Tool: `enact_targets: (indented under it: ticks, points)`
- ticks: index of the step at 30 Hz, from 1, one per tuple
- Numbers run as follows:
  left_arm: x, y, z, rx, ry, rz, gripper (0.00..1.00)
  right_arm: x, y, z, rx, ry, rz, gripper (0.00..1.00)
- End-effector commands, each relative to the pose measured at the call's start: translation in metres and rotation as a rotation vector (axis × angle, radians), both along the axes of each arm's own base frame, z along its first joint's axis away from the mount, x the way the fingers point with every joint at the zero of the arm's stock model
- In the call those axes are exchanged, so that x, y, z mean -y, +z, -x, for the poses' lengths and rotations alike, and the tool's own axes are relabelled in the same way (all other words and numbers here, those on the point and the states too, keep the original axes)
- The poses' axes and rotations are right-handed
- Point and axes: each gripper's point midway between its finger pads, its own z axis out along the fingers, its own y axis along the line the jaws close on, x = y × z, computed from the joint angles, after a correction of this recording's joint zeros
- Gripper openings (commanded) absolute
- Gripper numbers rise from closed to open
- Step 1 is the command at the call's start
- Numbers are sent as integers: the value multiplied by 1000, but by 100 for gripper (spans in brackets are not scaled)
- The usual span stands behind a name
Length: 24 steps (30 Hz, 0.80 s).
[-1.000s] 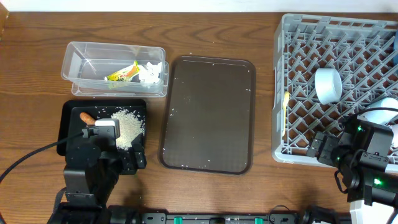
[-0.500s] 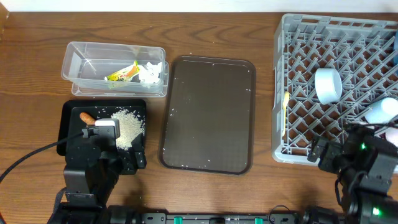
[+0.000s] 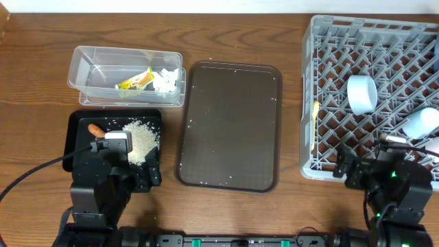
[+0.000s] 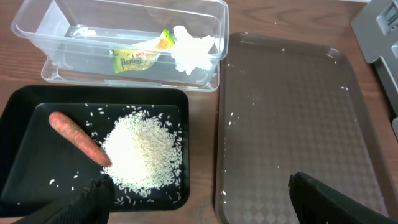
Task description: Sort waste into correct bins and load items into the dishwasher rack
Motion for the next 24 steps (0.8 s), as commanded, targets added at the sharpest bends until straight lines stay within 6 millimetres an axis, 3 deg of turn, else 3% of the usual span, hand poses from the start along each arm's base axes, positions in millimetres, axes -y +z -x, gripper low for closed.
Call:
enact_targets:
  ticks: [1, 11, 24]
  points:
    - [-2, -1, 0, 1, 3, -16, 91, -7, -3, -8, 87, 45, 2, 99]
    - [-2, -1, 0, 1, 3, -16, 91, -14, -10, -28, 329, 107, 36, 99]
    - [-2, -1, 0, 1, 3, -16, 91, -10, -6, -31, 532, 104, 129, 99]
